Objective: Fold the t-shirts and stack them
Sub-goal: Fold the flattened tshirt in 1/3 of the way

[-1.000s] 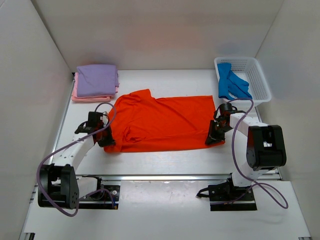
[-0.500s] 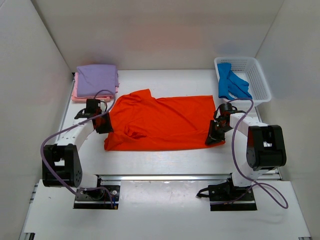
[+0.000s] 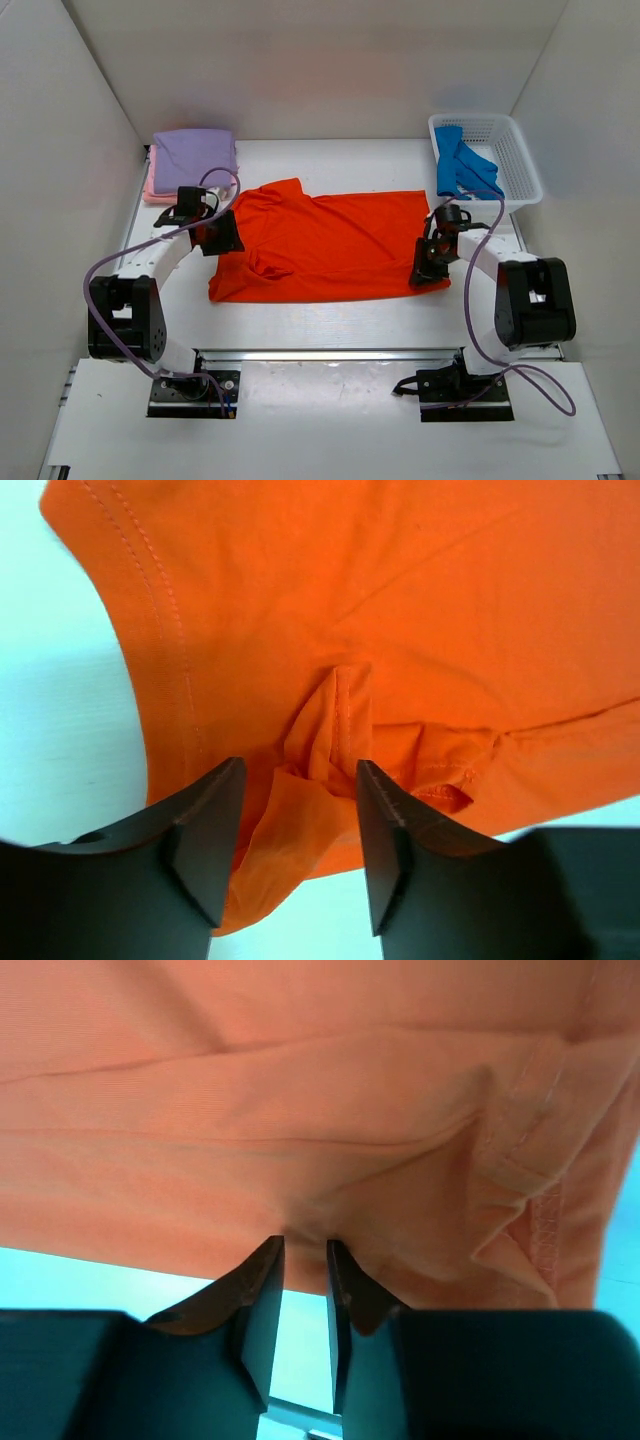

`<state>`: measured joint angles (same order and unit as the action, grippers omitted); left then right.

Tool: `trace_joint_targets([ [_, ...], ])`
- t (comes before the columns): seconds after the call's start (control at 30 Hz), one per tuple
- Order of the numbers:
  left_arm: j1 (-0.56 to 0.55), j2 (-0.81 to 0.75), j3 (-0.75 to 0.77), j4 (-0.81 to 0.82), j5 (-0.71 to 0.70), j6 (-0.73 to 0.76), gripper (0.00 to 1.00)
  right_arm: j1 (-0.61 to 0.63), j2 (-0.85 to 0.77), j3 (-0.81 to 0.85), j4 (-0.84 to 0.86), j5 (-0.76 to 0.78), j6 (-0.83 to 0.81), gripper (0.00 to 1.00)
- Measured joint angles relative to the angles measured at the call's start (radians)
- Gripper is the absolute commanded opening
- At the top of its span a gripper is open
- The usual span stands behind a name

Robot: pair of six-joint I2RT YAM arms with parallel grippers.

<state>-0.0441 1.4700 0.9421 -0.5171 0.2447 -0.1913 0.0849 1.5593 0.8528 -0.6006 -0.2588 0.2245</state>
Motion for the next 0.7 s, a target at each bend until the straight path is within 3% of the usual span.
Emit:
trace_joint_targets([
  [0.1,0.006,0.008,0.0,-0.005,0.036,0.0,0.62,0.006,-0.072,-0.009,0.037,0.014,-0.017,0.26],
  [0.2,-0.003,0.002,-0.002,-0.016,0.044,-0.01,0.62,0.006,-0.158,-0.009,0.071,0.018,-0.021,0.18],
  [0.3,-0.037,-0.049,-0.034,0.007,0.067,-0.043,0.57,0.013,-0.202,-0.008,0.108,0.01,-0.018,0.17],
  [0.4,-0.099,-0.089,-0.072,0.035,0.078,-0.079,0.55,0.04,-0.163,-0.006,0.123,0.015,-0.01,0.19],
  [0.53,-0.166,-0.017,-0.1,0.084,0.072,-0.117,0.52,0.09,-0.051,-0.006,0.122,0.031,0.016,0.19],
  [0.7,-0.165,0.062,-0.164,0.06,0.04,-0.145,0.51,0.111,-0.014,-0.019,0.094,0.064,0.068,0.2],
])
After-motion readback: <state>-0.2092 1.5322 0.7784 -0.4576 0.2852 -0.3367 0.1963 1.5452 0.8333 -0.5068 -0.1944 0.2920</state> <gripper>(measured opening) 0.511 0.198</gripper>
